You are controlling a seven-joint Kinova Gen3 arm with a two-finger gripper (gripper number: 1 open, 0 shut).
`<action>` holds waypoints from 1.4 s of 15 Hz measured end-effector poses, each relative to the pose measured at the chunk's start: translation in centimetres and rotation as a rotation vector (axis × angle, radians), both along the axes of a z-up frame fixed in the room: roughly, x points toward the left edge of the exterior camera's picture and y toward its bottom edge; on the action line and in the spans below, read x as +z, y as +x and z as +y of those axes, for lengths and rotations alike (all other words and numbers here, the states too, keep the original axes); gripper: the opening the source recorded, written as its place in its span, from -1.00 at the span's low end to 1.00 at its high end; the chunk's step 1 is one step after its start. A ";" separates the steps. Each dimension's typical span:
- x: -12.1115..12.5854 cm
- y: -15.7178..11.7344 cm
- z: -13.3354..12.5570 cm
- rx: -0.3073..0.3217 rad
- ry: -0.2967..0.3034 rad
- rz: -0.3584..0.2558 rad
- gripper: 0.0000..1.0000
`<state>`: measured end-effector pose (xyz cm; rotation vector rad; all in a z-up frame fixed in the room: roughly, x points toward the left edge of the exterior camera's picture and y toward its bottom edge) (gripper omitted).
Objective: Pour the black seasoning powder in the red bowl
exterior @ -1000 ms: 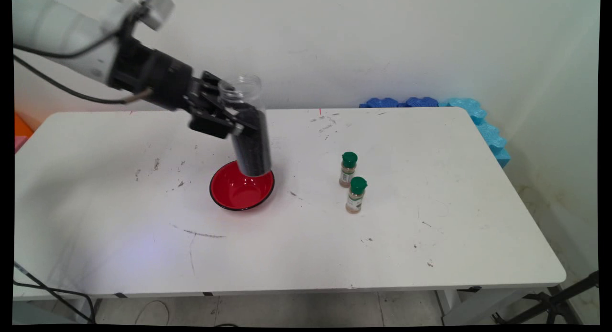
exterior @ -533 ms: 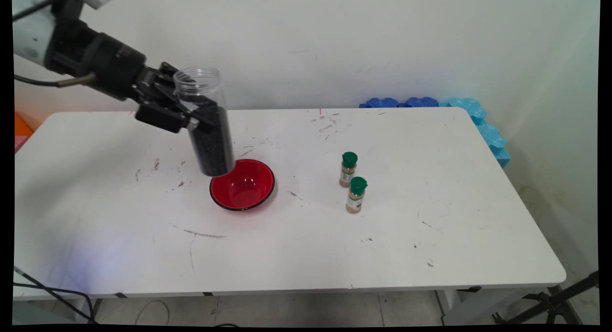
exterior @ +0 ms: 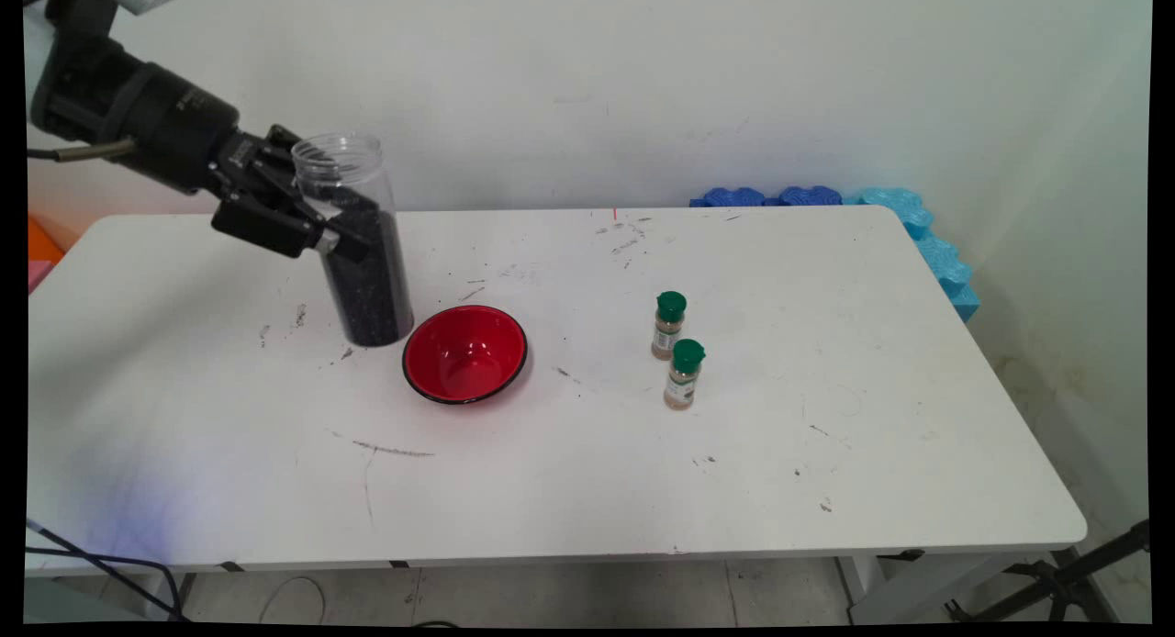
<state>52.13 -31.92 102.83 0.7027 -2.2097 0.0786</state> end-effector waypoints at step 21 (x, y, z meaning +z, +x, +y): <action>-10.0 0.0 -2.4 0.358 0.467 0.165 -1.00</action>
